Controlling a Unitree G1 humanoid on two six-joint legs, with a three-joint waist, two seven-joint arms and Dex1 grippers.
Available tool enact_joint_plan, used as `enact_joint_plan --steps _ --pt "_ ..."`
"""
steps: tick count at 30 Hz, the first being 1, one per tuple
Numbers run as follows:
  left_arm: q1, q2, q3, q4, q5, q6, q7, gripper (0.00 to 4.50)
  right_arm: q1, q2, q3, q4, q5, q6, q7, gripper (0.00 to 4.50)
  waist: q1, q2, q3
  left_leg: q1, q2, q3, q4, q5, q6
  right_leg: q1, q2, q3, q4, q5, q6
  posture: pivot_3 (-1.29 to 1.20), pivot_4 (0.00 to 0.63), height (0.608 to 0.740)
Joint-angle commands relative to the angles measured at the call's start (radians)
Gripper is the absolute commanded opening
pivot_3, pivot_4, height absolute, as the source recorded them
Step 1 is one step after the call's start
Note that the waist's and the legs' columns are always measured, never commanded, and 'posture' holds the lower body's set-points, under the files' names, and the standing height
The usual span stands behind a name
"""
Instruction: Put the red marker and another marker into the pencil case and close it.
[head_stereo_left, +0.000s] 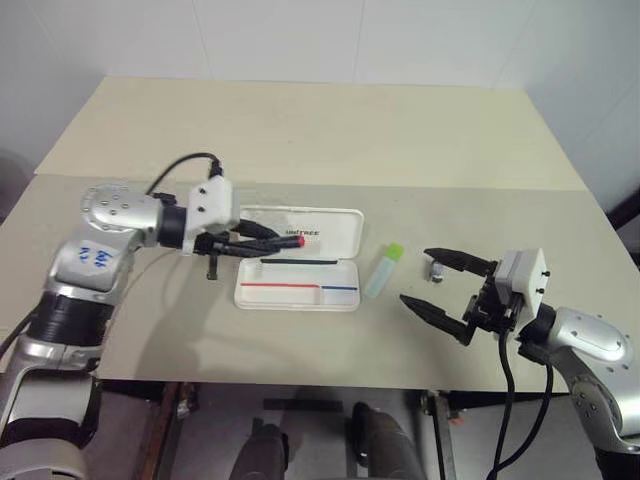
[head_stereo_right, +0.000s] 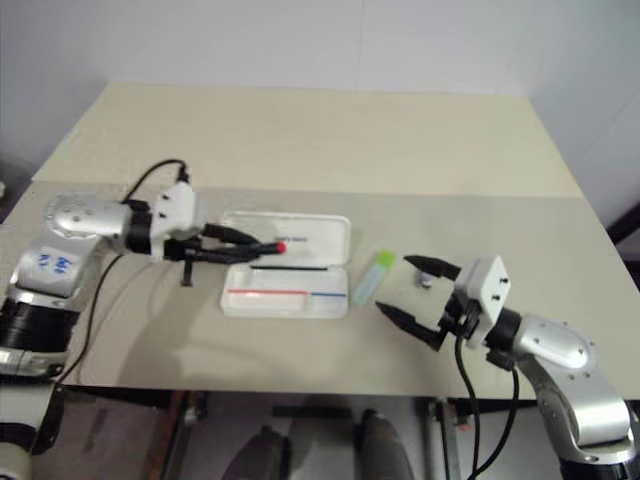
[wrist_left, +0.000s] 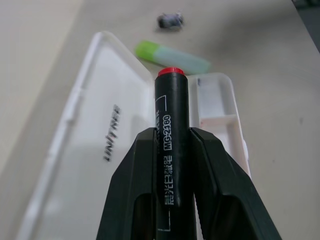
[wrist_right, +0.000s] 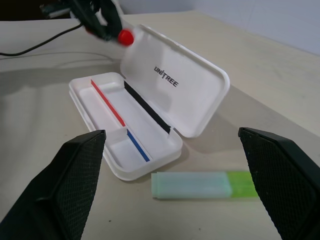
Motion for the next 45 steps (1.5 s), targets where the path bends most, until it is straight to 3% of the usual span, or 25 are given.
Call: enact_joint_plan --steps 1,9,15,23,34,35,40,45 --pt "-0.062 -0.034 -0.046 0.090 0.080 -0.106 -0.039 0.59 0.023 0.007 -0.037 -0.055 0.002 -0.021 -0.027 4.50 0.000 0.000 0.000 0.000 0.000 0.000 0.000 0.000 0.000 0.000 0.000 0.000 0.000 0.000 0.000 0.00 0.150 0.740" --pt "-0.176 -0.189 -0.099 0.301 0.210 -0.213 0.022 0.59 0.082 0.021 -0.044 -0.094 -0.010 -0.031 -0.075 4.50 0.002 0.000 0.000 -0.001 -0.001 0.000 0.001 0.000 0.001 0.000 0.000 0.000 0.000 0.001 0.001 0.00 0.150 0.740" --pt "-0.181 -0.268 -0.116 0.300 0.241 -0.196 0.039 0.59 0.086 0.033 -0.026 -0.111 -0.028 -0.027 -0.107 4.50 0.000 0.000 0.000 -0.001 -0.001 0.000 0.001 0.000 0.001 0.000 0.000 0.001 0.000 0.001 0.001 0.00 0.150 0.740" --pt "-0.160 -0.293 -0.139 0.257 0.293 -0.119 0.078 0.59 0.085 0.039 -0.013 -0.107 -0.043 -0.034 -0.124 4.50 0.001 0.000 0.000 -0.001 -0.001 0.000 0.002 0.000 0.002 0.000 0.000 0.001 0.002 0.001 0.001 0.00 0.150 0.740" --pt "-0.123 -0.297 -0.128 0.113 0.289 -0.003 0.092 4.28 0.068 0.046 -0.009 -0.089 -0.057 -0.039 -0.119 4.50 0.001 0.000 0.000 -0.001 -0.001 -0.001 0.002 0.000 0.002 0.000 0.000 0.001 0.002 0.001 0.001 0.00 0.150 0.740" --pt "-0.118 -0.294 -0.126 0.097 0.288 0.007 0.092 4.44 0.067 0.047 -0.008 -0.088 -0.058 -0.039 -0.118 4.50 0.001 0.000 0.000 0.000 -0.001 -0.001 0.002 0.000 0.002 0.000 0.000 0.001 0.002 0.001 0.001 0.00 0.150 0.740" --pt "-0.088 -0.293 -0.100 0.003 0.263 0.055 0.112 4.44 0.058 0.046 0.003 -0.079 -0.080 -0.029 -0.128 4.50 0.000 0.000 0.000 0.000 -0.001 0.000 0.002 0.000 0.002 0.000 0.000 0.002 0.003 0.001 0.001 0.00 0.150 0.740" --pt "-0.004 -0.285 -0.012 -0.148 0.118 0.109 0.091 4.44 0.015 0.083 0.022 -0.081 -0.128 0.020 -0.231 4.50 -0.002 0.000 0.000 0.000 0.000 0.000 0.003 0.000 0.002 0.000 0.000 0.002 0.003 0.001 0.001 0.00 0.150 0.740"
